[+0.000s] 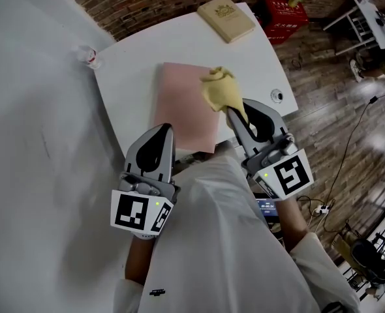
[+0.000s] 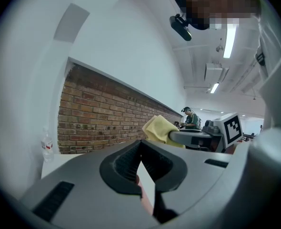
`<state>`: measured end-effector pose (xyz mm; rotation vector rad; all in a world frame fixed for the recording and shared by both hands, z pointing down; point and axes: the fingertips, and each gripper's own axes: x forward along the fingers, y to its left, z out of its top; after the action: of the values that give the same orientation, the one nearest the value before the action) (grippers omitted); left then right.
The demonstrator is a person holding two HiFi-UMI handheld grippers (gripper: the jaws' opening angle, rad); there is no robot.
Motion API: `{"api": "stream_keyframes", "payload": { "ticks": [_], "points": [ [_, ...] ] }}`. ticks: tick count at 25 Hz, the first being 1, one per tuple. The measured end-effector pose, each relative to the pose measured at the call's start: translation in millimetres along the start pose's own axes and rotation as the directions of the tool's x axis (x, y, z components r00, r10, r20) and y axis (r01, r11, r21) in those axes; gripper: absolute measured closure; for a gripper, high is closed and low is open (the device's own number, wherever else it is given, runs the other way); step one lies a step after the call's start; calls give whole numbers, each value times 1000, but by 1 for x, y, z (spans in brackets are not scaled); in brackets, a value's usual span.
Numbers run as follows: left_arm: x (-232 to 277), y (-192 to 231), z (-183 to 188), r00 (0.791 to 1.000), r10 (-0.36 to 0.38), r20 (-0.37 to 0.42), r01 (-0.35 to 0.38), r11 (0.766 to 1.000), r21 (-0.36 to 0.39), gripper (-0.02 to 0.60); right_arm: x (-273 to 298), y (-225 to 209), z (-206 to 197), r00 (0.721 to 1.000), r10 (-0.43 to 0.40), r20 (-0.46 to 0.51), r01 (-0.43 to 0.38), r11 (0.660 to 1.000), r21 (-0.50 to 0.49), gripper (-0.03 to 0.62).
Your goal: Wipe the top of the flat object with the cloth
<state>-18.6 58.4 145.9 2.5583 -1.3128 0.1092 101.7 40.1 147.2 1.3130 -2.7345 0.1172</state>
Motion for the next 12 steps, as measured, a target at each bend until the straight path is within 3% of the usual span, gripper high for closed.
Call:
{"api": "stream_keyframes", "payload": {
  "ticks": [12],
  "points": [
    [3, 9, -2, 1000, -2, -2, 2, 1000, -25, 563, 9, 11, 0, 999, 28, -42, -30, 999, -46, 539]
  ]
}}
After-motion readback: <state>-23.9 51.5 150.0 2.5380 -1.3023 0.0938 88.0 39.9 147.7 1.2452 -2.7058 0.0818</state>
